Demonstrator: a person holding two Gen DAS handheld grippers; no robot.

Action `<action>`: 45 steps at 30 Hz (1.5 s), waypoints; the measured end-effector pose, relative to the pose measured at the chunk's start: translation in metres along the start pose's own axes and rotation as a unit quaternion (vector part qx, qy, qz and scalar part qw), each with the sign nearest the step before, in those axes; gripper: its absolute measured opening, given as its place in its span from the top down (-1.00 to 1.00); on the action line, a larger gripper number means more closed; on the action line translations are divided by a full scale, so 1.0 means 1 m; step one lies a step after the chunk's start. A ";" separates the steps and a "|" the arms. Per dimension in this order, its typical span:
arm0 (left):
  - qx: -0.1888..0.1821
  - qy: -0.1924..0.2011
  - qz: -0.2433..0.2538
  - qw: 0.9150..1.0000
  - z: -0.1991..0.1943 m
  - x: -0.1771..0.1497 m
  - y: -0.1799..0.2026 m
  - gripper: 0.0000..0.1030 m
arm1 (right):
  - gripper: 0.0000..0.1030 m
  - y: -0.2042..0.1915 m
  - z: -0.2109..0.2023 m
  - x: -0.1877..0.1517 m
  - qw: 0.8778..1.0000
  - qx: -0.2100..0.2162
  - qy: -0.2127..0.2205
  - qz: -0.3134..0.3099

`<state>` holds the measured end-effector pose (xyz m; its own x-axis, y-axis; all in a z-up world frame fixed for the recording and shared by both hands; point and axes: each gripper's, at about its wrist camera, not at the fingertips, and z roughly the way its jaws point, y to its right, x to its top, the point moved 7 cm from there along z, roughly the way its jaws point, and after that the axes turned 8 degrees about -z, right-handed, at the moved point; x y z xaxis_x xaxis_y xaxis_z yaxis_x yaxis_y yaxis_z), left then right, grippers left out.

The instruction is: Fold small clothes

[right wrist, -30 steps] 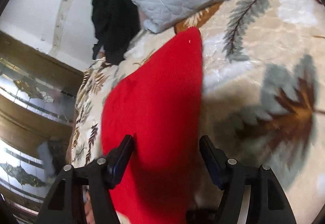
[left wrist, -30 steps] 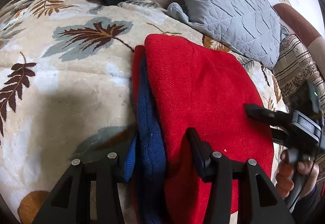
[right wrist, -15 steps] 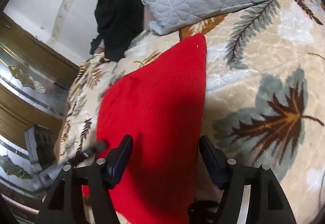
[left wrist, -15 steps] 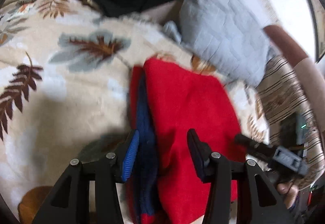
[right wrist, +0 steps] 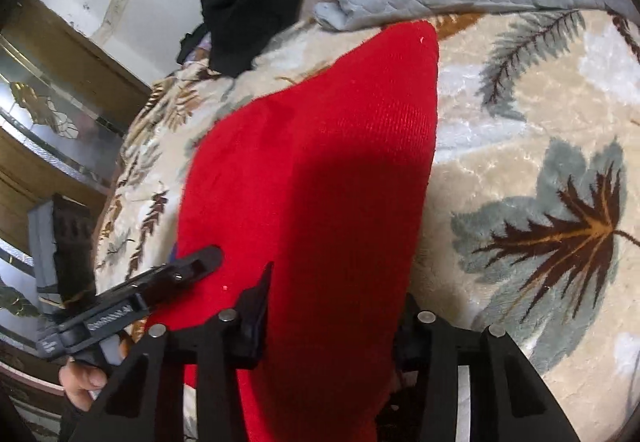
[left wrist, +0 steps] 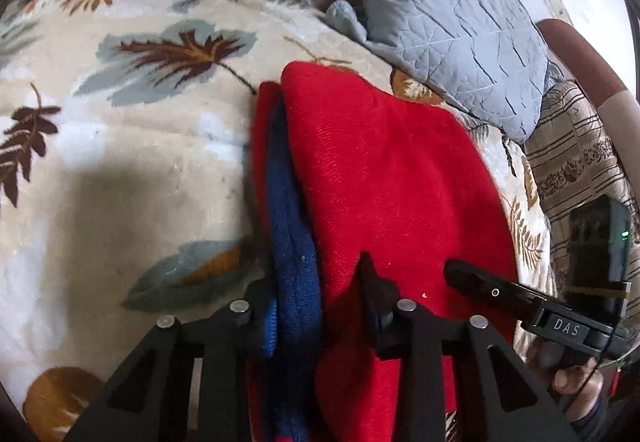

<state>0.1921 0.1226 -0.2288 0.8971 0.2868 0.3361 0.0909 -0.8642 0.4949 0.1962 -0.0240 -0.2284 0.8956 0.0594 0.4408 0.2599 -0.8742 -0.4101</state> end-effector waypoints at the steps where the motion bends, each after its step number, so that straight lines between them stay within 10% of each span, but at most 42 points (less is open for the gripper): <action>1: 0.000 -0.002 0.002 1.000 -0.003 0.000 -0.001 0.19 | -0.26 0.005 0.002 -0.001 1.000 0.006 0.000 0.016; 8: -0.041 0.031 0.007 0.999 -0.061 -0.011 0.005 0.18 | -0.41 0.018 -0.041 -0.026 0.998 0.039 0.038 0.036; 15: -0.005 0.007 0.017 1.000 -0.051 -0.036 0.004 0.19 | -0.41 0.018 -0.064 -0.050 0.995 0.049 0.064 0.054; 18: 0.013 -0.008 0.016 1.000 -0.041 -0.037 -0.003 0.73 | -0.41 0.012 -0.065 -0.057 0.995 0.054 0.063 0.048; 26: 0.034 0.005 0.020 0.999 -0.030 -0.037 -0.016 0.80 | -0.41 0.010 -0.071 -0.067 0.995 0.063 0.067 0.041; 32: 0.037 0.027 0.043 0.998 -0.052 -0.031 0.000 0.66 | -0.52 0.014 -0.075 -0.066 0.993 0.076 0.074 0.050; 36: 0.008 0.061 0.042 0.997 -0.065 -0.013 0.015 -0.14 | -0.65 0.014 -0.083 -0.056 0.991 0.081 0.091 0.050; 38: 0.017 0.065 0.047 0.997 -0.055 -0.002 0.020 -0.16 | -0.65 0.019 -0.083 -0.049 0.991 0.082 0.093 0.058; 40: 0.031 0.039 0.036 0.998 -0.031 0.006 0.014 0.03 | -0.66 0.025 -0.077 -0.041 0.990 0.086 0.093 0.069; 41: 0.053 0.026 0.029 0.998 -0.014 0.009 0.002 0.47 | -0.66 0.028 -0.072 -0.037 0.989 0.088 0.089 0.078; 45: 0.038 0.027 0.023 0.999 -0.015 0.007 -0.002 0.59 | -0.66 0.043 -0.042 -0.024 0.988 0.094 0.059 0.112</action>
<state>0.1921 0.1328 -0.2151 0.8763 0.2660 0.4017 0.0842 -0.9054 0.4160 0.1707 -0.0836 -0.2229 0.8925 -0.1914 0.4084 0.1330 -0.7535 -0.6438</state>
